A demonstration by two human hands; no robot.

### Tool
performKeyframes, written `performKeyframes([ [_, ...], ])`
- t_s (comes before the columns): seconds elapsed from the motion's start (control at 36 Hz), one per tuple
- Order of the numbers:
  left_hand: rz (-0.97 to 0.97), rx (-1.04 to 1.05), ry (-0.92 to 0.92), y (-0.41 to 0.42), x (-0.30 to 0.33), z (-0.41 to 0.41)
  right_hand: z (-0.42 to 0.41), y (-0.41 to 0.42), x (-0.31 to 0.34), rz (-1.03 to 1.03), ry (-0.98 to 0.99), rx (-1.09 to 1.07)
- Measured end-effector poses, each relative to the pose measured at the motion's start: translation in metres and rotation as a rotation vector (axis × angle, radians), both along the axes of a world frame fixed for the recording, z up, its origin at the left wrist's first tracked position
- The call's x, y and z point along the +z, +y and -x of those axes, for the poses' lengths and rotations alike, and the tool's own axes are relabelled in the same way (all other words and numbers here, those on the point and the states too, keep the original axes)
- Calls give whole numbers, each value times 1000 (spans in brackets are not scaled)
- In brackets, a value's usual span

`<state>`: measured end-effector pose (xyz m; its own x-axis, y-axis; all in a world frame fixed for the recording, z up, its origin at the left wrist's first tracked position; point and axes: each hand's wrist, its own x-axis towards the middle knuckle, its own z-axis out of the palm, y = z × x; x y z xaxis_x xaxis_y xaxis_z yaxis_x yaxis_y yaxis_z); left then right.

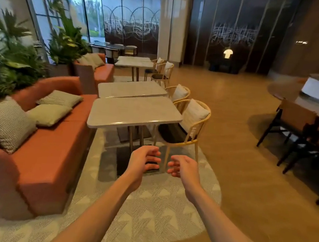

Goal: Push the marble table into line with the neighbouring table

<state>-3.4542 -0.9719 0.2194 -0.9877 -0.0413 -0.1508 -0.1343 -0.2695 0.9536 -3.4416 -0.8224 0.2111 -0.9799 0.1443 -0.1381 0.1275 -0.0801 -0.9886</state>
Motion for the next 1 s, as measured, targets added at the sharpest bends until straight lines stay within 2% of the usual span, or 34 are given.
performKeyframes([
  [0.17, 1, -101, -11, 77, 4, 131, 125, 72, 8, 19, -16, -89],
  [0.36, 89, -203, -37, 164, 11, 251, 228, 179, 13, 52, 3, -225],
  [0.64, 178, -218, -155, 302, -38, 417, 372, 367, -52, 103, -61, -400],
  [0.75, 154, -169, -194, 368, -39, 491, 450, 426, -52, 98, -66, -351],
  [1.0, 134, -217, -201, 497, -20, 645, 608, 538, -22, 17, -51, -200],
])
